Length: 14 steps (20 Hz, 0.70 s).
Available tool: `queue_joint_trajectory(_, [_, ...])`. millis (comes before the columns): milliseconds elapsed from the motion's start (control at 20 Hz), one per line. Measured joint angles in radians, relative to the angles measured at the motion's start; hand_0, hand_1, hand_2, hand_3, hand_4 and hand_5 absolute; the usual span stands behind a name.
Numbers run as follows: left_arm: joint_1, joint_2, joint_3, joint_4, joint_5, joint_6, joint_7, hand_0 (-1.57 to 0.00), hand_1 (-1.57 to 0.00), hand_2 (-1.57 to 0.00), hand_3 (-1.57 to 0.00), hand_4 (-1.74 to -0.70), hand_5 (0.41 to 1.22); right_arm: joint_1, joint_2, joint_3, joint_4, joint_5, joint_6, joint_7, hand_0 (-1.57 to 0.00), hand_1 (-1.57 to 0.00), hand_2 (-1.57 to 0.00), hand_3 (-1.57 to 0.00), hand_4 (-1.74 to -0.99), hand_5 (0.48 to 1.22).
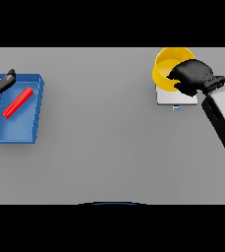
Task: Pick up the red beaker and tilt it to pour out 1 green nut into yellow bowl. Pick up the yellow bowl and place it on the metallic measuring scale.
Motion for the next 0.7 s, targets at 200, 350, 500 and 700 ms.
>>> queue_joint_trajectory(200, [0.000,0.002,-0.005,-0.007,-0.014,0.008,0.025,0.00,0.00,0.00,0.00,-0.86,0.789,-0.030,0.022,-0.026,0.144,0.020,-0.048,-0.027,-1.57,-1.57,-1.45,-1.24,-1.741,1.221])
queue_joint_trajectory(350, [-0.007,-0.017,-0.019,0.015,-0.027,0.020,0.014,0.00,0.00,0.00,0.00,-0.86,0.804,-0.016,0.034,-0.039,0.178,0.017,-0.069,-0.048,-1.57,-1.57,-1.40,-1.34,-1.741,1.221])
queue_joint_trajectory(500, [-0.003,-0.008,-0.015,0.001,-0.025,0.019,0.019,0.00,0.00,0.00,0.00,-0.85,0.807,-0.031,0.051,-0.051,0.241,0.026,-0.080,-0.042,-1.57,-1.57,-1.38,-1.38,-1.741,1.221])
queue_joint_trajectory(700, [0.001,-0.007,-0.017,0.006,-0.024,0.010,0.021,0.00,0.00,0.00,0.00,-0.84,0.788,-0.029,0.058,-0.055,0.278,0.036,-0.087,-0.063,-1.57,-1.57,-1.38,-1.42,-1.741,1.221])
